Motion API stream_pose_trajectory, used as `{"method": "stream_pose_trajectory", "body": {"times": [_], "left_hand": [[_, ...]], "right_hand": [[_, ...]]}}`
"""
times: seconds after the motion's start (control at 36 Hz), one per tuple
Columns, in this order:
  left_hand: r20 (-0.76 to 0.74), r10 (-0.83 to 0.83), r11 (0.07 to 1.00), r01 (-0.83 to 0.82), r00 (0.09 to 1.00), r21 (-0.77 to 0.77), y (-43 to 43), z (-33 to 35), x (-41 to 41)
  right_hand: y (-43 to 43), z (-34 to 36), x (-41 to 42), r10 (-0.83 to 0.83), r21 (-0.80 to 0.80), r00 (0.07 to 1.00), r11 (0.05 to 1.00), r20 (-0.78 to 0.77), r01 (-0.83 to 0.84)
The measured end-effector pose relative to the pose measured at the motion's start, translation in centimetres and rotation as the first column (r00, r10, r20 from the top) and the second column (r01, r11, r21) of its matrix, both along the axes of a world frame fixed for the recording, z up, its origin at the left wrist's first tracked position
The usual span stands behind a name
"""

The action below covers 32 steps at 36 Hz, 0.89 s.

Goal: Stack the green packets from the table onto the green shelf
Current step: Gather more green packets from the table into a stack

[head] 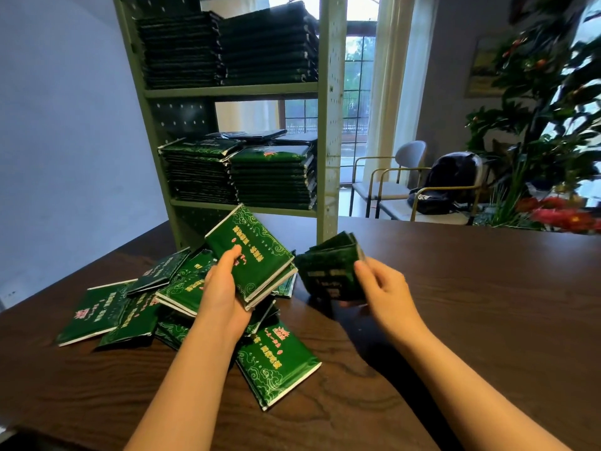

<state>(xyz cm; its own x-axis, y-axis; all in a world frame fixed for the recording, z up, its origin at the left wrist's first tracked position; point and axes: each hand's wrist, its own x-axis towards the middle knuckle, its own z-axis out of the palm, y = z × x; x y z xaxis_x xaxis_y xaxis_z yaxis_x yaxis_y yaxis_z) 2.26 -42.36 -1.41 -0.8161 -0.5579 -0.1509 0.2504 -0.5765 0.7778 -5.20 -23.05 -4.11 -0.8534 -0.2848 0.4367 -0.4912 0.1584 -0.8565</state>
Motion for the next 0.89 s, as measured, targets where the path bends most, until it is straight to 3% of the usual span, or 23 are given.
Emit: {"method": "stream_pose_trajectory", "body": {"times": [0.06,0.11,0.31,0.47,0.56,0.75,0.89], "left_hand": [[0.021,0.017,0.999,-0.016,1.0,-0.04,0.1,-0.1,-0.1],[0.044,0.033,0.99,-0.026,0.998,-0.139,0.3,-0.2,-0.2],[0.095,0.101,0.845,-0.035,0.99,-0.533,1.9,-0.5,-0.2],[0.156,0.093,0.785,0.024,0.983,-0.619,1.9,-1.0,-0.4],[0.153,0.049,0.808,0.051,0.987,-0.587,2.4,-1.0,-0.2],[0.107,0.007,0.876,0.046,0.994,-0.481,3.2,-0.9,-0.2],[0.111,-0.058,0.829,0.11,0.992,-0.549,3.6,-0.9,0.0]], "right_hand": [[0.4,0.6,0.2,0.075,-0.217,0.956,0.976,0.282,-0.012],[0.8,0.8,0.1,0.117,-0.338,0.896,0.94,0.429,0.039],[1.0,1.5,0.0,0.113,-0.561,0.848,0.793,0.519,0.238],[1.4,2.8,0.6,0.3,-0.716,0.751,0.625,0.588,0.311],[0.7,2.9,1.1,0.333,-0.708,0.736,0.652,0.589,0.272],[-0.7,1.3,2.1,0.236,-0.523,0.822,0.848,0.518,0.086],[-1.2,1.2,2.5,0.203,-0.437,0.85,0.899,0.486,0.035]]}}
